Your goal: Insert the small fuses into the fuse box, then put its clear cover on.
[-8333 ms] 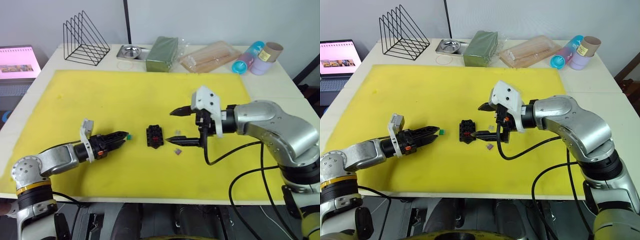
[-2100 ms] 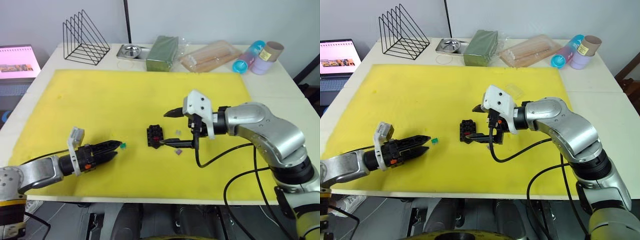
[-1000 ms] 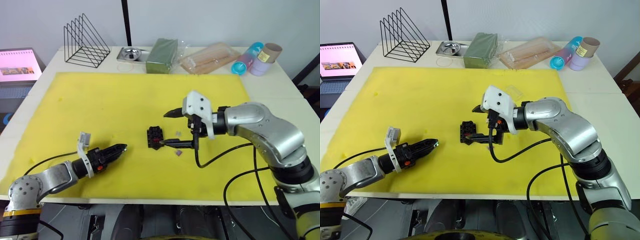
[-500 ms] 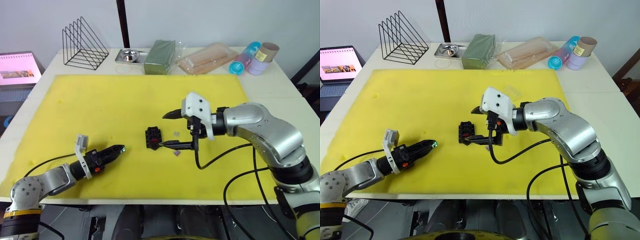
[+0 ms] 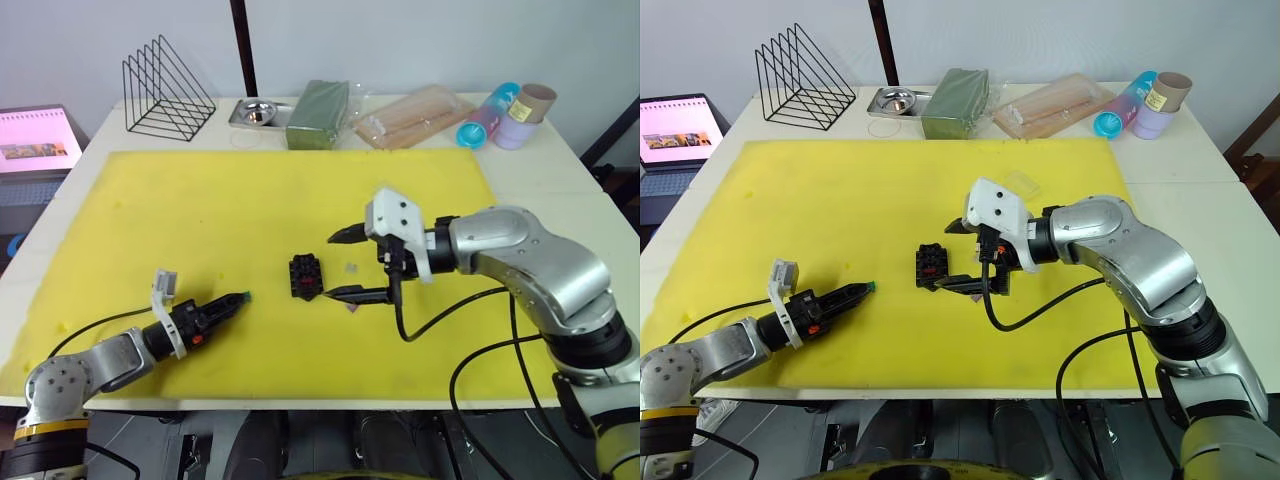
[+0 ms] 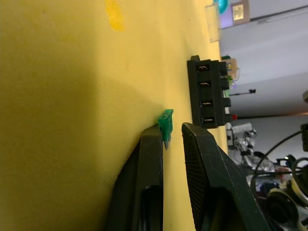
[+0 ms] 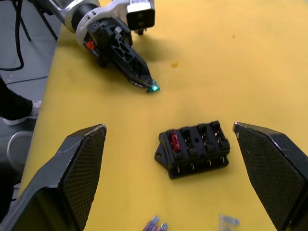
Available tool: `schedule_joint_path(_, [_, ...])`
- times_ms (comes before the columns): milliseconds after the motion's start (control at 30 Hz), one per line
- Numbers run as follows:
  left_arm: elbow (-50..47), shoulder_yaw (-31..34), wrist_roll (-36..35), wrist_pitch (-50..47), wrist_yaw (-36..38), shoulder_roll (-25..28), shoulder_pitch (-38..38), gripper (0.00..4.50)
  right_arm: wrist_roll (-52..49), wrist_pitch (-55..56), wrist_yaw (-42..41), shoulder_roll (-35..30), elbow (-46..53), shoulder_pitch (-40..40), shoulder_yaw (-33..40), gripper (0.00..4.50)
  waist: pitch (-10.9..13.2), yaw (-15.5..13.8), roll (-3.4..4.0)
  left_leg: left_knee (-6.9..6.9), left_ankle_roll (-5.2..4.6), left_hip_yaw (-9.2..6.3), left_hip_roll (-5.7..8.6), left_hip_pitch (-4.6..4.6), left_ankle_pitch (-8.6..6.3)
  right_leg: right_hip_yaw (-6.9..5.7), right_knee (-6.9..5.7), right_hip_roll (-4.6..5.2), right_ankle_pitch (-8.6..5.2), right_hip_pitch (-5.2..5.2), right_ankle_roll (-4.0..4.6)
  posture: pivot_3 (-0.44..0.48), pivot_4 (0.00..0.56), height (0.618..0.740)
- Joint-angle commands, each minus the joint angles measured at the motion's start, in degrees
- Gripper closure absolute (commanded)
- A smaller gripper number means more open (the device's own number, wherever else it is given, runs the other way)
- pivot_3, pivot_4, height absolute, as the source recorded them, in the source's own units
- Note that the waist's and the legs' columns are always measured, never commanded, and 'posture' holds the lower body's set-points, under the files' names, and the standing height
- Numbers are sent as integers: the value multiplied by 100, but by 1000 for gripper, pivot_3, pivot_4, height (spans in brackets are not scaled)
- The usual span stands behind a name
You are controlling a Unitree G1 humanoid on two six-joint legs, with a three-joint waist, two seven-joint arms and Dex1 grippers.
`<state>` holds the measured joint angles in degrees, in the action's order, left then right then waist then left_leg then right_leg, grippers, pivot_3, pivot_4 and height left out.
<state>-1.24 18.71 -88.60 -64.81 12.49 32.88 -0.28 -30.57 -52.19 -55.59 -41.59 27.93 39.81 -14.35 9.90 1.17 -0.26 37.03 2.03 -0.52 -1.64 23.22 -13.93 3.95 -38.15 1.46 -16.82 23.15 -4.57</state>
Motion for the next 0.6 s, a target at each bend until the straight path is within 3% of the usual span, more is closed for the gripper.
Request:
schedule_joint_path(33, [-55,91,-131,-19,-712,-96,140,3831,-60,21,-24,-50,190,91,101,0,1,-2,-1,0,0,0,0,1,0,0,1,1,0,1,0,0,150,740])
schedule_joint_path(100, [-130,103,-233,-8,-890,-127,151,3831,-59,24,-22,-55,191,86,102,0,3,-4,-5,0,0,0,0,4,0,0,3,1,0,1,0,0,150,740])
schedule_joint_path(200, [-333,71,-558,19,-1269,-142,136,4346,-51,28,-19,-51,179,97,96,0,5,-3,-8,0,0,1,1,7,0,0,7,3,0,3,0,0,150,740])
schedule_joint_path(433, [-538,-38,-1096,173,-1895,-116,97,4346,-32,48,-8,-45,173,89,89,0,12,-4,-20,0,0,1,1,11,0,1,11,5,0,6,0,0,150,740])
schedule_joint_path(600, [-625,-78,-1266,181,-1823,-20,82,4426,-21,59,2,-42,175,75,88,0,16,-4,-27,0,0,2,3,13,0,1,15,5,0,7,0,0,150,740])
